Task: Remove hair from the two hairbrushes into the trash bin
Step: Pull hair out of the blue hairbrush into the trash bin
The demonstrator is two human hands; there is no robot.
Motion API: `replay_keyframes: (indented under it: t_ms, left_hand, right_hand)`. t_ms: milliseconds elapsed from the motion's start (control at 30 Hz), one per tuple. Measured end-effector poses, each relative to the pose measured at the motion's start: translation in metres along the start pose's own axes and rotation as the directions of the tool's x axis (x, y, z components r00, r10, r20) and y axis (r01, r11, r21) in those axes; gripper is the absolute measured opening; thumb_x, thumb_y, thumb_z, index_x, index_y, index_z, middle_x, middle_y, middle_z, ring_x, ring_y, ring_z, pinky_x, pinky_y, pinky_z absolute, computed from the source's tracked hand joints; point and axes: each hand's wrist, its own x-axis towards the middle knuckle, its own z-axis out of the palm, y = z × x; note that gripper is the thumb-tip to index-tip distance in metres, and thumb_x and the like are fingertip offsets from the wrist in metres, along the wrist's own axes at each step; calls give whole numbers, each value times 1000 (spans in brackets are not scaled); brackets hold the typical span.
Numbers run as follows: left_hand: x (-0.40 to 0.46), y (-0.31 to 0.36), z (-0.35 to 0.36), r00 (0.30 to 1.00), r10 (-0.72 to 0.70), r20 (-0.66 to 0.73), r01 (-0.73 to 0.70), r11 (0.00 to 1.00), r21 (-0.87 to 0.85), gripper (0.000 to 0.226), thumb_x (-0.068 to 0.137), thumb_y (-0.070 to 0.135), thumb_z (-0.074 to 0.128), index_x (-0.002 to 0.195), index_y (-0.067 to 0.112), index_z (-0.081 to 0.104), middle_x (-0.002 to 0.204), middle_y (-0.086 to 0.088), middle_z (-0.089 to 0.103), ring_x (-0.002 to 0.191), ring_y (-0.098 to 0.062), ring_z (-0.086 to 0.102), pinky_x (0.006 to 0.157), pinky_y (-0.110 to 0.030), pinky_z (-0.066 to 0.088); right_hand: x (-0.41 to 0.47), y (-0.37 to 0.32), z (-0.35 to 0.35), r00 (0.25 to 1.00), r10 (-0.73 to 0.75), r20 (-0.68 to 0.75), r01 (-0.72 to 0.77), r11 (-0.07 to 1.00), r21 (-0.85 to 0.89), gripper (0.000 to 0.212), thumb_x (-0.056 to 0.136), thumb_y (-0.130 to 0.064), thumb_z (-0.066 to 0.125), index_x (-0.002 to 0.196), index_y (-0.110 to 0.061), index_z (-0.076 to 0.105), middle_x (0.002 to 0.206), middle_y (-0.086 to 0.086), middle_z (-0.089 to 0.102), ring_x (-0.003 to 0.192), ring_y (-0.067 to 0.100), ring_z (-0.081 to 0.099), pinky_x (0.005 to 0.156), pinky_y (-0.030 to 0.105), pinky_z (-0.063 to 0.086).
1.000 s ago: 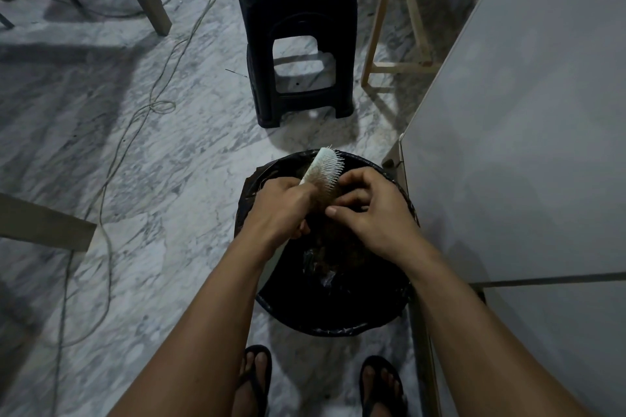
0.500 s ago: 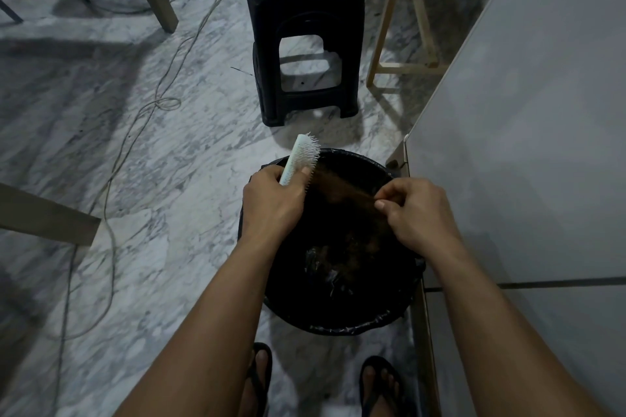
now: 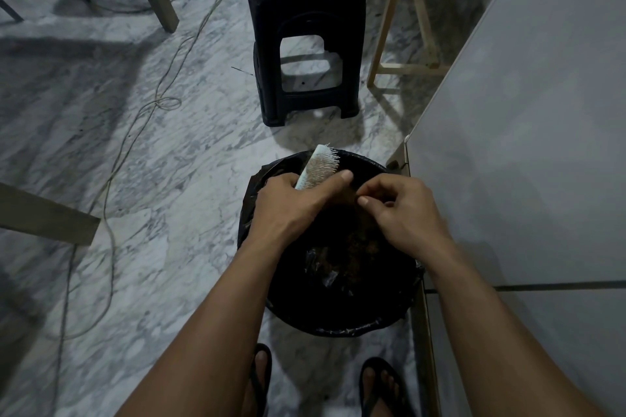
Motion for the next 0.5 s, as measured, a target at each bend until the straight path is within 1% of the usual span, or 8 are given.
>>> replay_keyframes:
  t_ms: [67, 133, 200, 233, 300, 367, 433, 500]
  left_hand:
    - [-1, -1, 3, 1000, 27, 4, -28, 999, 21, 55, 58, 67, 79, 72, 15, 67, 61, 5, 64, 55, -12, 63, 50, -27, 43]
    - [2, -3, 4, 998, 58, -12, -58, 997, 58, 42, 66, 56, 80, 75, 17, 69, 65, 2, 67, 59, -17, 65, 52, -30, 48]
    - [4, -3, 5, 995, 82, -53, -79, 995, 65, 32, 75, 47, 76, 75, 16, 70, 65, -2, 67, 58, -21, 65, 55, -36, 52]
    - [5, -3, 4, 992, 92, -80, -87, 994, 70, 31, 77, 46, 74, 74, 15, 71, 65, -3, 68, 58, -23, 65, 56, -37, 53]
    - [6, -3, 2, 985, 115, -131, -104, 991, 89, 33, 79, 46, 72, 75, 13, 71, 66, -5, 69, 62, -24, 67, 54, -36, 50]
    - [6, -3, 0, 978, 124, -167, -109, 989, 97, 32, 79, 46, 71, 77, 13, 72, 67, -4, 69, 64, -22, 67, 50, -29, 43]
    - [5, -2, 0, 974, 127, -190, -108, 989, 104, 30, 80, 45, 71, 79, 15, 73, 67, -1, 68, 64, -19, 66, 49, -27, 41]
    - [4, -2, -1, 966, 145, -213, -119, 985, 128, 28, 81, 44, 70, 73, 17, 69, 61, 3, 62, 61, -17, 61, 48, -26, 36]
  right_hand:
    - [-1, 0, 3, 1000, -13, 11, 13, 1000, 15, 4, 80, -26, 70, 80, -30, 71, 78, -9, 72, 79, 8, 69, 76, 38, 57]
    - [0, -1, 2, 1000, -14, 12, 14, 1000, 11, 6, 80, -23, 70, 78, -29, 70, 75, -8, 72, 76, 10, 68, 74, 38, 57]
    - [0, 0, 0, 1000, -3, 27, 5, 998, -61, 12, 81, -20, 70, 73, -29, 68, 74, -9, 70, 75, 12, 66, 71, 34, 54]
    - [0, 1, -1, 999, 13, 43, -8, 993, -117, 15, 82, -20, 70, 71, -30, 66, 74, -10, 69, 76, 13, 64, 69, 31, 51]
    - [-1, 2, -3, 997, 56, 62, -40, 974, -225, 18, 83, -21, 69, 70, -32, 64, 74, -9, 66, 77, 14, 61, 68, 27, 45]
    - [-2, 2, -4, 993, 98, 65, -74, 952, -297, 17, 84, -22, 68, 71, -32, 63, 73, -9, 63, 78, 15, 60, 68, 28, 45]
    - [-2, 2, -5, 988, 137, 66, -107, 935, -339, 16, 85, -22, 67, 73, -32, 63, 75, -8, 62, 80, 17, 60, 69, 29, 45]
    - [-2, 2, -6, 984, 170, 47, -140, 918, -371, 14, 85, -23, 67, 75, -32, 64, 79, -5, 62, 84, 19, 60, 71, 28, 45]
